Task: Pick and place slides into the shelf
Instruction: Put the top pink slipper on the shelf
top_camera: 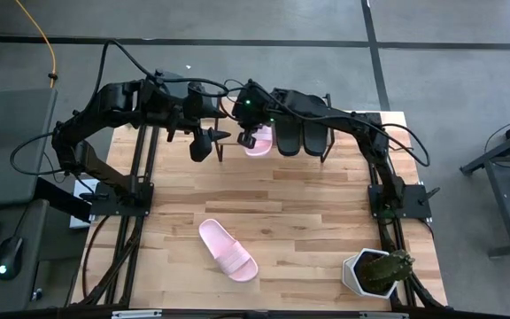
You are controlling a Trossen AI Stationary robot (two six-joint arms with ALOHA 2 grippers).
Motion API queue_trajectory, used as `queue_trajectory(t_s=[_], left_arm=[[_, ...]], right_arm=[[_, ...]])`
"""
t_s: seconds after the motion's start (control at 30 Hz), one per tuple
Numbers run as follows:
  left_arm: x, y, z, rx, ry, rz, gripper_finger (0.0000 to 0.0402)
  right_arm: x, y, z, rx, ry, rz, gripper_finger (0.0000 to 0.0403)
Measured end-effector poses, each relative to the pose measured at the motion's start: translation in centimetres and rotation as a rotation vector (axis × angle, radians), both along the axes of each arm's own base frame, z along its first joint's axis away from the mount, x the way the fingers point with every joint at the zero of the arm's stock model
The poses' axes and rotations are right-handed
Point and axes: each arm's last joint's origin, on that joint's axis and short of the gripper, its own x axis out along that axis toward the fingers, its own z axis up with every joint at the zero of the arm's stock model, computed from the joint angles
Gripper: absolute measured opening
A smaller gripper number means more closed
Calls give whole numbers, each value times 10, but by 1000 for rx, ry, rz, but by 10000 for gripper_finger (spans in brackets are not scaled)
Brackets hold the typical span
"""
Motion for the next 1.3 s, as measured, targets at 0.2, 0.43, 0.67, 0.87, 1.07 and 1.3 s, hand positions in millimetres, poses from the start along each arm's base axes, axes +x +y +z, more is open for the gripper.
queue_trajectory(t_s=[0.2, 0.43, 0.67, 0.87, 1.07, 1.3], left_arm=[[0, 0, 0, 0, 0, 0, 243], [0, 0, 0, 0, -2, 0, 243], [0, 0, 0, 0, -2, 1, 243], [0, 0, 0, 0, -2, 0, 244], [0, 0, 0, 0, -2, 0, 244], [0, 0, 0, 0, -2, 1, 244]], right_arm=[[-2, 0, -2, 7, 27, 2, 0], [-5, 0, -6, 36, 64, 8, 0], [-7, 0, -7, 51, 88, 10, 0], [-14, -1, -10, 63, 161, -38, 0], [-17, -1, -11, 51, 196, -68, 0], [-18, -1, -12, 47, 206, -73, 0]])
